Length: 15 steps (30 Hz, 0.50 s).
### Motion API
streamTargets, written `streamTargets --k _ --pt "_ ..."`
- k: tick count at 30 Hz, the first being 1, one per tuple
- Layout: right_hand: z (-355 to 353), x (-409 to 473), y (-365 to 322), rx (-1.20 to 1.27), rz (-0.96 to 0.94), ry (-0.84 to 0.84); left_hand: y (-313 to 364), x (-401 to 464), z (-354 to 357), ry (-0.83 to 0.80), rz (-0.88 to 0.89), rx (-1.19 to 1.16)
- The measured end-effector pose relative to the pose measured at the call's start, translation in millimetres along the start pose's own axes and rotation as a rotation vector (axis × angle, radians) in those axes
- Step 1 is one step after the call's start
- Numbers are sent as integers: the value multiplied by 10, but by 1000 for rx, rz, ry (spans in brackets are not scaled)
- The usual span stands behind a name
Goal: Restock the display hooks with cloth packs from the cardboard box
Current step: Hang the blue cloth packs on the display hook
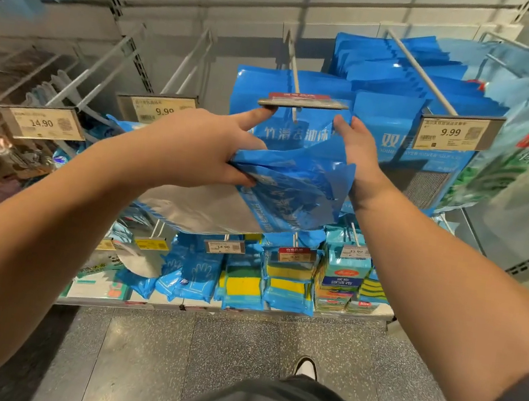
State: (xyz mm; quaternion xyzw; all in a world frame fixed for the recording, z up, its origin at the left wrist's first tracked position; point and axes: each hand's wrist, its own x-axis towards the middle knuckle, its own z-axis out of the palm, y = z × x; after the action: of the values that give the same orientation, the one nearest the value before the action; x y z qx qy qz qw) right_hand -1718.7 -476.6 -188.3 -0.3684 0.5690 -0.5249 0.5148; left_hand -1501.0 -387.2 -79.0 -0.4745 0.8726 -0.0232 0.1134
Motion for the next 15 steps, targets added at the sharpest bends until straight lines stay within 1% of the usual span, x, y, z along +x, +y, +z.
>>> streamTargets --k 5,7,9,11,15 --pt "51 245 9 -110 13 0 -26 8 23 17 7 -39" --pt "18 245 42 -204 -3 -4 -53 -3 71 45 28 -83" --pt "-71 206 104 -201 -37 -23 -106 -19 159 94 55 -130" --pt "-183 86 167 -130 -15 -66 -181 -39 290 154 89 -237" --pt "-368 -145 256 -10 27 -92 -270 -144 557 228 140 -579"
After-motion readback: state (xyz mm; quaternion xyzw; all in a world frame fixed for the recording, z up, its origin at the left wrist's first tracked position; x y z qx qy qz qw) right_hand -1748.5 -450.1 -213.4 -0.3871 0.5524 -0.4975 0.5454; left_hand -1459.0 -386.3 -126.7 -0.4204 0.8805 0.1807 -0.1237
